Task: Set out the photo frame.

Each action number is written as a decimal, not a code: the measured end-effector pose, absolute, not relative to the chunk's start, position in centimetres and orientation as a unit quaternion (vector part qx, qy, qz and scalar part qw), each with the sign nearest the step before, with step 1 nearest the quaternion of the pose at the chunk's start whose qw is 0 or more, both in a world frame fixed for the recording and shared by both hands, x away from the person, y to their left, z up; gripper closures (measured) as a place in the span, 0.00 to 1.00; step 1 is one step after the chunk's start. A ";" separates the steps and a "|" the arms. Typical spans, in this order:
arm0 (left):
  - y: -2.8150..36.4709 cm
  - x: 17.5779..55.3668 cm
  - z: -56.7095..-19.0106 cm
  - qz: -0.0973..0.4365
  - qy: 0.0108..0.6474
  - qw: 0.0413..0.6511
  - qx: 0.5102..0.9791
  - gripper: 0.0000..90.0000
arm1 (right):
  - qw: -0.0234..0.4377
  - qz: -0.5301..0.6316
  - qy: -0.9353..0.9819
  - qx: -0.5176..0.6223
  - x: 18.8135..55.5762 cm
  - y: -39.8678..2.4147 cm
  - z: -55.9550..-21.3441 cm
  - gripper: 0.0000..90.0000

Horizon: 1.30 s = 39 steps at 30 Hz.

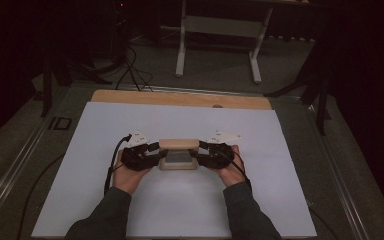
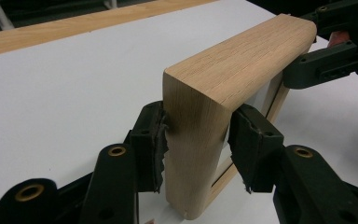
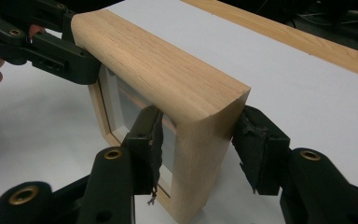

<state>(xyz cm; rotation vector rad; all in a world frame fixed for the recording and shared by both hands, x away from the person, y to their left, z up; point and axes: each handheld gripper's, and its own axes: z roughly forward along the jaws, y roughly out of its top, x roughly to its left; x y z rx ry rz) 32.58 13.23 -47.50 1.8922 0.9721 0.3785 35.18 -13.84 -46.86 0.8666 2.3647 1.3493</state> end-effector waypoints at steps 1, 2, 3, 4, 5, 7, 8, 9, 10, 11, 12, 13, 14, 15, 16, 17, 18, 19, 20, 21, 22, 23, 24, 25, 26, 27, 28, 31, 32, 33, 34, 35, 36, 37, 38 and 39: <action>13.1 32.7 -47.5 0.155 0.397 0.471 0.772 0.62 | 0.141 0.467 0.819 0.302 35.3 -13.9 -46.9 0.58; 13.0 32.9 -47.6 0.154 0.399 0.471 0.772 0.62 | 0.140 0.467 0.818 0.304 35.5 -14.0 -47.0 0.58; 13.0 33.0 -47.6 0.154 0.400 0.470 0.771 0.62 | 0.140 0.469 0.817 0.306 35.6 -14.0 -47.1 0.58; 12.8 33.1 -47.6 0.155 0.403 0.470 0.770 0.62 | 0.138 0.470 0.815 0.309 35.7 -14.1 -47.1 0.58; 12.7 33.2 -47.7 0.156 0.404 0.470 0.769 0.62 | 0.138 0.471 0.814 0.312 35.8 -14.1 -47.2 0.58; 12.6 33.4 -47.8 0.157 0.408 0.469 0.767 0.62 | 0.138 0.471 0.812 0.316 36.0 -14.1 -47.3 0.58; 12.6 33.4 -47.8 0.157 0.408 0.469 0.767 0.61 | 0.138 0.471 0.812 0.316 36.0 -14.1 -47.3 0.58; 12.6 33.6 -47.9 0.156 0.410 0.471 0.765 0.61 | 0.139 0.471 0.812 0.317 36.1 -14.1 -47.4 0.58; 12.5 33.7 -48.0 0.155 0.411 0.472 0.765 0.61 | 0.139 0.471 0.811 0.318 36.3 -14.2 -47.5 0.58; 12.5 33.8 -48.0 0.154 0.412 0.472 0.764 0.61 | 0.137 0.471 0.810 0.320 36.4 -14.2 -47.5 0.58; 12.5 33.9 -48.0 0.154 0.412 0.473 0.763 0.61 | 0.135 0.473 0.808 0.323 36.5 -14.2 -47.5 0.58; 12.4 34.0 -48.0 0.155 0.412 0.473 0.763 0.61 | 0.134 0.474 0.808 0.323 36.6 -14.3 -47.6 0.58; 12.4 34.2 -48.0 0.155 0.412 0.473 0.763 0.61 | 0.133 0.474 0.807 0.325 36.7 -14.3 -47.6 0.58; 12.4 34.3 -48.1 0.157 0.412 0.473 0.762 0.61 | 0.133 0.474 0.807 0.327 36.8 -14.3 -47.6 0.58; 12.3 34.4 -48.1 0.157 0.413 0.474 0.762 0.61 | 0.134 0.473 0.806 0.329 36.9 -14.3 -47.7 0.57; 12.3 34.5 -48.2 0.158 0.416 0.475 0.760 0.61 | 0.134 0.474 0.805 0.330 37.0 -14.3 -47.7 0.57; 12.2 34.6 -48.2 0.158 0.418 0.475 0.758 0.60 | 0.135 0.474 0.804 0.332 37.0 -14.3 -47.8 0.57; 12.3 34.6 -48.2 0.157 0.419 0.477 0.757 0.60 | 0.135 0.476 0.802 0.334 37.1 -14.3 -47.8 0.57; 12.3 34.7 -48.3 0.157 0.420 0.477 0.756 0.60 | 0.133 0.478 0.800 0.336 37.2 -14.3 -47.9 0.57; 12.3 34.8 -48.3 0.156 0.421 0.478 0.755 0.60 | 0.133 0.478 0.800 0.336 37.2 -14.3 -47.9 0.57; 12.3 34.8 -48.3 0.155 0.422 0.478 0.754 0.60 | 0.132 0.479 0.800 0.337 37.3 -14.3 -47.9 0.57; 12.3 34.9 -48.3 0.157 0.423 0.478 0.754 0.60 | 0.132 0.480 0.799 0.337 37.4 -14.3 -48.0 0.57; 12.3 34.9 -48.3 0.158 0.423 0.479 0.753 0.60 | 0.131 0.481 0.798 0.339 37.5 -14.3 -48.0 0.57; 12.3 35.1 -48.3 0.158 0.424 0.480 0.751 0.60 | 0.132 0.481 0.798 0.339 37.5 -14.2 -48.0 0.57; 12.3 35.2 -48.5 0.156 0.428 0.482 0.748 0.60 | 0.132 0.481 0.797 0.341 37.6 -14.2 -48.0 0.57; 12.4 35.2 -48.5 0.154 0.432 0.483 0.746 0.59 | 0.132 0.482 0.795 0.343 37.7 -14.1 -48.1 0.57; 12.4 35.3 -48.6 0.153 0.433 0.483 0.745 0.59 | 0.132 0.484 0.794 0.344 37.7 -14.1 -48.1 0.57; 12.6 35.5 -48.8 0.143 0.437 0.488 0.742 0.58 | 0.134 0.488 0.791 0.344 37.8 -14.0 -48.3 0.57; 12.6 35.5 -48.9 0.139 0.439 0.488 0.741 0.58 | 0.135 0.489 0.790 0.345 37.8 -14.0 -48.4 0.57; 12.6 35.6 -49.0 0.137 0.439 0.487 0.742 0.58 | 0.136 0.489 0.789 0.345 37.8 -14.0 -48.4 0.57; 12.6 35.6 -49.1 0.138 0.439 0.485 0.743 0.58 | 0.136 0.488 0.790 0.346 37.8 -14.0 -48.5 0.57; 12.5 35.6 -49.2 0.139 0.438 0.482 0.746 0.58 | 0.135 0.486 0.791 0.345 37.8 -14.0 -48.5 0.57; 12.5 35.6 -49.4 0.138 0.437 0.481 0.748 0.57 | 0.134 0.484 0.793 0.345 37.8 -14.0 -48.6 0.57; 12.5 35.6 -49.6 0.135 0.438 0.481 0.748 0.58 | 0.132 0.481 0.794 0.346 37.8 -14.0 -48.8 0.57; 12.6 35.6 -49.9 0.131 0.439 0.478 0.749 0.58 | 0.131 0.481 0.795 0.347 37.8 -14.0 -48.9 0.58; 12.6 35.6 -50.1 0.130 0.439 0.474 0.752 0.59 | 0.133 0.480 0.794 0.349 37.8 -14.1 -49.1 0.59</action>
